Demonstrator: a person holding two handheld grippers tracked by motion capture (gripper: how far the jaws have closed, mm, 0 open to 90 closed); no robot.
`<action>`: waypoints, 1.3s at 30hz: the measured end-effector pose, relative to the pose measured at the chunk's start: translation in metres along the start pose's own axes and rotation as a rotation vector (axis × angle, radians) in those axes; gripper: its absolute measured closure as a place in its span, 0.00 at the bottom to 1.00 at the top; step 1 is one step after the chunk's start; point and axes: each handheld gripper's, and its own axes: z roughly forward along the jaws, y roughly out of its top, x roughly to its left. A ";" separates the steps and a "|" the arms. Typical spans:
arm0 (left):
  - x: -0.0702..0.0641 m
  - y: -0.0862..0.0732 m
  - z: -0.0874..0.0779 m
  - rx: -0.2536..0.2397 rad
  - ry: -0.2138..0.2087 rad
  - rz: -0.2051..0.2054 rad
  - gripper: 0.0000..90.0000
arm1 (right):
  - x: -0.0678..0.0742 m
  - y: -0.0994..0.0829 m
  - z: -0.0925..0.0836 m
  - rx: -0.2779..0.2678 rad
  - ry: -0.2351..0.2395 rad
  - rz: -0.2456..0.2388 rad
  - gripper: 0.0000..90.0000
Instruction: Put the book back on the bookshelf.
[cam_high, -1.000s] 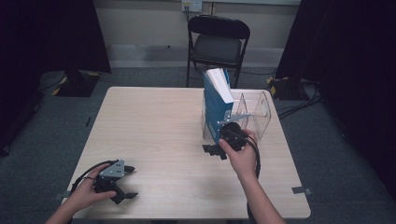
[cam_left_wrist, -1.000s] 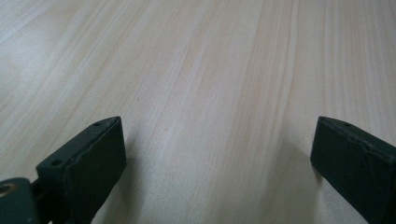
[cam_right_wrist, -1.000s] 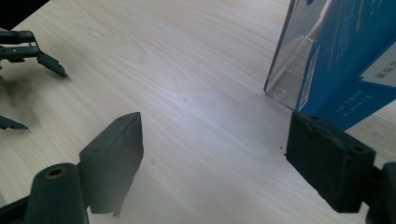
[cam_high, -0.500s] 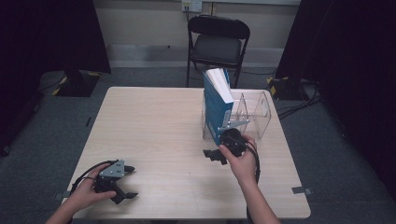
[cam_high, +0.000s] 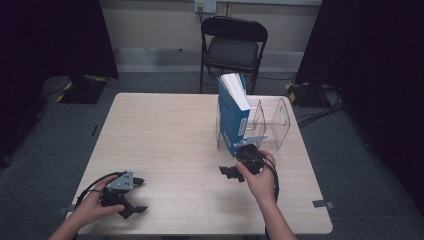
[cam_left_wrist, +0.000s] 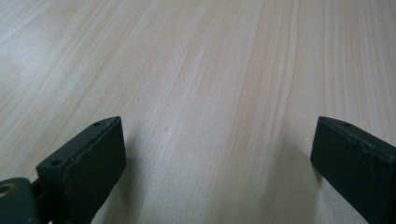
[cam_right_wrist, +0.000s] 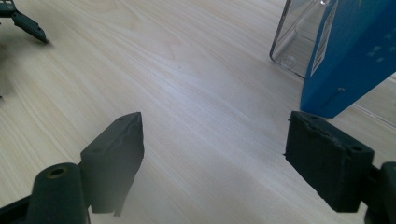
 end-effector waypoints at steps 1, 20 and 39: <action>0.000 0.000 0.000 0.000 0.000 0.000 0.03 | 0.000 -0.001 0.000 0.003 -0.002 0.002 0.21; 0.000 0.000 0.000 0.000 0.000 0.000 0.03 | -0.004 -0.028 0.014 0.031 -0.014 -0.026 0.22; 0.000 0.000 0.000 0.000 0.000 0.000 0.03 | -0.010 -0.056 0.030 0.070 -0.022 -0.020 0.22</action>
